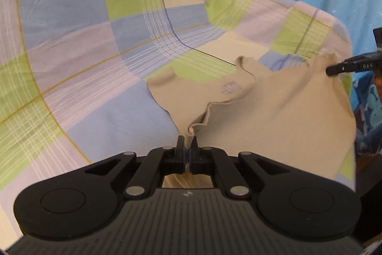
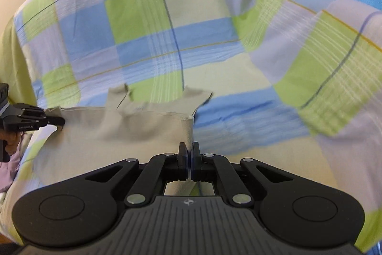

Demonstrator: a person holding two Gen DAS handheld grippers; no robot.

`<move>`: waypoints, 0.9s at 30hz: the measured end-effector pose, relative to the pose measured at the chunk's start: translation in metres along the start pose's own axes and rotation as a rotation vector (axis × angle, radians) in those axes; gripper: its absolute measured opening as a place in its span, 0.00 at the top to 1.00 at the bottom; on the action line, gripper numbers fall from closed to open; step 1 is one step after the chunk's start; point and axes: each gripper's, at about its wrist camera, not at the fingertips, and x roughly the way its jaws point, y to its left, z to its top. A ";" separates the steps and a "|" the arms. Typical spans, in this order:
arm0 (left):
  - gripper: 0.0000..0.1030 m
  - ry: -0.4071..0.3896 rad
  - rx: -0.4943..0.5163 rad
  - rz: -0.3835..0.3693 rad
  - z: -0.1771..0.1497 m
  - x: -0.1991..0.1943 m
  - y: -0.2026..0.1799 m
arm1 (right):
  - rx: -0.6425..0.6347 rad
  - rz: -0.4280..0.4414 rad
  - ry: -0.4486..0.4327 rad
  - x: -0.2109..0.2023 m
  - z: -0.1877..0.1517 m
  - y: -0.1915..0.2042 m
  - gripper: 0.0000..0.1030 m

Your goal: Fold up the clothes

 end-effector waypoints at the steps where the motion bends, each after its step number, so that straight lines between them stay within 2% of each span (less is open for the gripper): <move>1: 0.99 -0.006 -0.005 0.003 0.006 0.006 0.006 | -0.010 -0.006 -0.002 0.008 0.008 -0.003 0.99; 6: 0.99 0.000 -0.005 0.037 0.035 0.050 0.032 | -0.042 -0.038 0.008 0.055 0.041 -0.022 0.99; 10: 0.99 0.045 -0.011 0.053 0.036 0.087 0.042 | 0.003 -0.052 0.062 0.100 0.042 -0.042 0.99; 13: 0.99 0.055 -0.002 0.062 0.032 0.098 0.041 | 0.024 -0.048 0.077 0.114 0.037 -0.051 0.99; 19: 0.98 0.036 -0.013 0.070 0.031 0.099 0.045 | 0.046 -0.043 0.044 0.114 0.036 -0.056 0.99; 20: 0.98 0.032 -0.006 0.079 0.030 0.098 0.044 | 0.048 -0.057 0.037 0.112 0.036 -0.056 0.99; 23: 0.96 0.039 -0.019 0.115 0.029 0.096 0.043 | 0.034 -0.156 0.001 0.101 0.036 -0.051 0.87; 25: 0.82 0.044 -0.031 0.181 0.030 0.094 0.044 | 0.028 -0.192 -0.024 0.088 0.034 -0.048 0.87; 27: 0.75 0.032 -0.054 0.269 0.030 0.087 0.048 | -0.008 -0.190 -0.030 0.074 0.031 -0.037 0.87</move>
